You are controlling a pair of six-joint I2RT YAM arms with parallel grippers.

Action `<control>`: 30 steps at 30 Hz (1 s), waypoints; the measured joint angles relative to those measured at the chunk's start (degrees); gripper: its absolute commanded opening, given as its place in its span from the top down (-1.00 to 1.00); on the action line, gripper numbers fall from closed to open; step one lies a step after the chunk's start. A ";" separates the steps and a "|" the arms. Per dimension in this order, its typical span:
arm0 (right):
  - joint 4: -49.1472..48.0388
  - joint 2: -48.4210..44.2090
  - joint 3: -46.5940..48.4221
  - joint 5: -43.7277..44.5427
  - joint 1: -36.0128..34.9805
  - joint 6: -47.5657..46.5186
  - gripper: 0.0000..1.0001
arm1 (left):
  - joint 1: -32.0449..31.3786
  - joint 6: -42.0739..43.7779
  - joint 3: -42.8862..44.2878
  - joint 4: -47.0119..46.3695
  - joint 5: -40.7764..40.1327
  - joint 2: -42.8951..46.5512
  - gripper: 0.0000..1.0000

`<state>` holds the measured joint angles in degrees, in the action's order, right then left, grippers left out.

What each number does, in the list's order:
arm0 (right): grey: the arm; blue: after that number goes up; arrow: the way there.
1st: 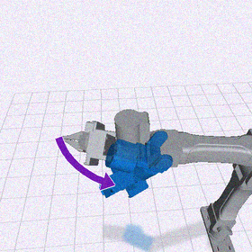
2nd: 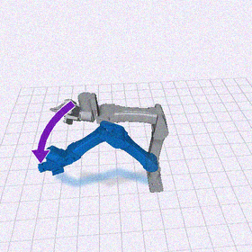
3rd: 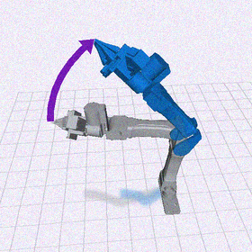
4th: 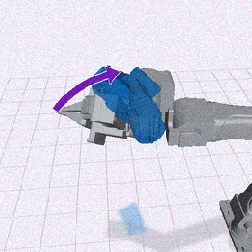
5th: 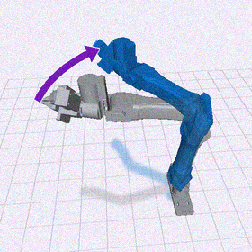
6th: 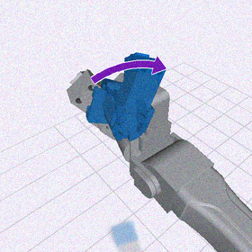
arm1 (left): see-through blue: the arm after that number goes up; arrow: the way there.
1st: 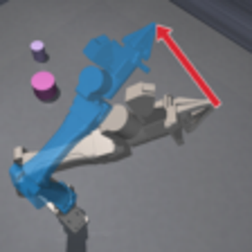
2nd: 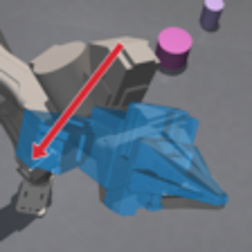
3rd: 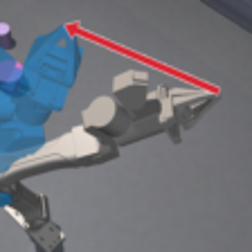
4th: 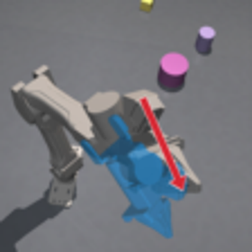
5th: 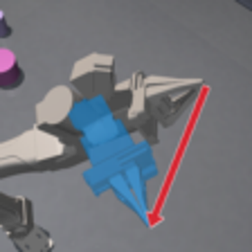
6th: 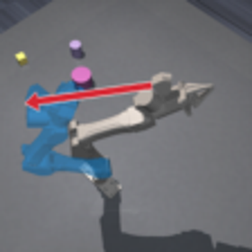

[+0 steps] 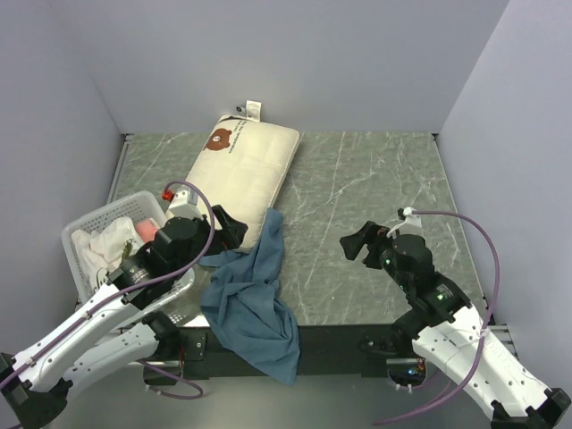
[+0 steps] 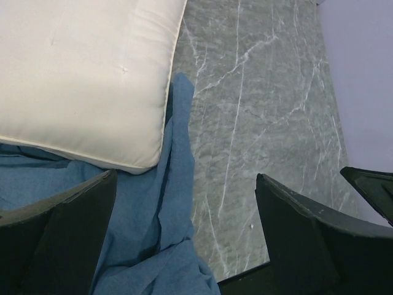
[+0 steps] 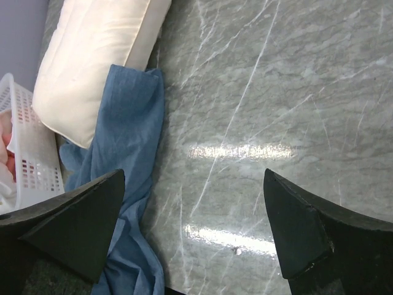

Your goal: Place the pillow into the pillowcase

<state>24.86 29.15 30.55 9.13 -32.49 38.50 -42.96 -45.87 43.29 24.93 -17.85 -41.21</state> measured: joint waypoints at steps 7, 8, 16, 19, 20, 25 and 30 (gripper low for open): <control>-1.77 1.81 -0.31 -1.81 0.00 -0.24 -0.99 | 0.00 -0.39 0.00 0.42 0.02 -0.22 -0.99; -2.29 2.21 -0.50 -2.23 0.00 -0.28 -0.99 | 0.00 -0.48 0.02 0.44 0.02 -0.17 -0.99; -9.46 12.72 -2.40 -5.66 -3.43 0.44 -0.99 | 0.00 -2.08 0.00 0.85 0.02 -1.01 -0.99; -11.76 18.38 -2.71 -4.76 -8.04 1.36 -0.99 | 0.00 -2.95 -0.07 1.16 0.26 -2.47 -0.99; -12.37 19.63 -2.73 -4.26 -9.49 1.66 -0.99 | 0.00 -3.15 -0.26 1.11 0.46 -2.84 -0.99; -16.46 27.76 -2.69 -1.36 -16.72 3.74 -0.98 | 0.00 -4.48 -2.36 1.22 1.18 -2.97 -0.99; -19.87 36.30 -2.60 0.13 -21.86 5.84 -0.94 | 0.00 -5.95 -3.56 1.27 1.44 -2.80 -0.99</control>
<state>4.99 65.45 27.94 9.26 -54.35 44.34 -42.96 -51.81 39.72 26.20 -16.40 -44.01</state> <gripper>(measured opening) 0.979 0.995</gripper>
